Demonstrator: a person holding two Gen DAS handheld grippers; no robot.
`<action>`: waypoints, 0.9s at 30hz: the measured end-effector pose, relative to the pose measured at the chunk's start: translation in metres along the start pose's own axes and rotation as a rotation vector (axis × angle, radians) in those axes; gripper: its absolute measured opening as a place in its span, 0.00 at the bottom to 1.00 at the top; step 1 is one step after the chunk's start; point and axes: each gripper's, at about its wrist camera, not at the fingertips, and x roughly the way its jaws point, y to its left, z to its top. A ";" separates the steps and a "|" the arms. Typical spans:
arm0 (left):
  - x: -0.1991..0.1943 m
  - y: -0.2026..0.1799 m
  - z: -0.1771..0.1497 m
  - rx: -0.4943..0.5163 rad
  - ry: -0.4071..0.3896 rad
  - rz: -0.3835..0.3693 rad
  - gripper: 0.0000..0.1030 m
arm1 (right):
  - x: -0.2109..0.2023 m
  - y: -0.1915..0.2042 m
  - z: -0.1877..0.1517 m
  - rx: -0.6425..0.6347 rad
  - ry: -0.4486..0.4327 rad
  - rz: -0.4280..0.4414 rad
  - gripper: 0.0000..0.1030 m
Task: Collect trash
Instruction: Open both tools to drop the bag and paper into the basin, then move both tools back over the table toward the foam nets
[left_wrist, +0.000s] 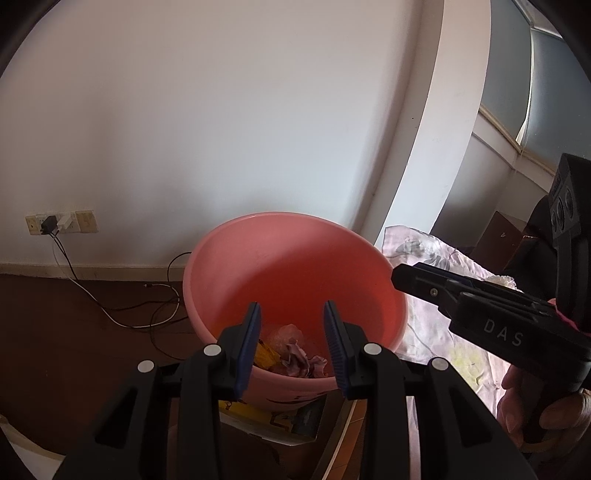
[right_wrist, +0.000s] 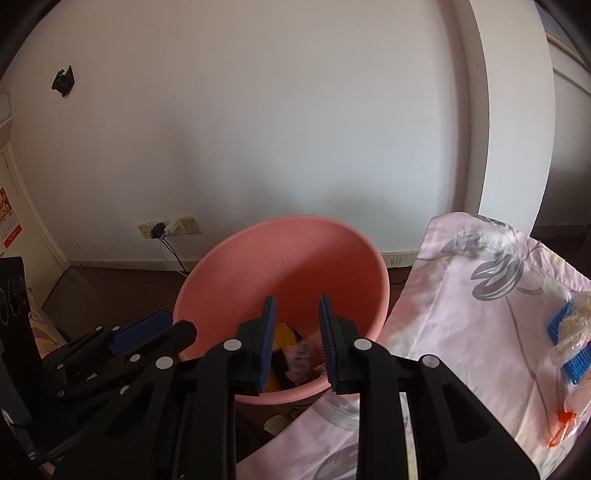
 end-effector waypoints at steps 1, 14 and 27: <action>-0.001 -0.002 0.000 0.003 -0.001 -0.001 0.33 | -0.003 -0.001 -0.001 0.002 -0.003 -0.001 0.24; -0.017 -0.031 0.005 0.056 -0.019 -0.036 0.33 | -0.049 -0.015 -0.019 0.030 -0.003 -0.021 0.24; -0.031 -0.071 0.005 0.128 -0.034 -0.085 0.33 | -0.094 -0.035 -0.052 0.071 0.011 -0.050 0.24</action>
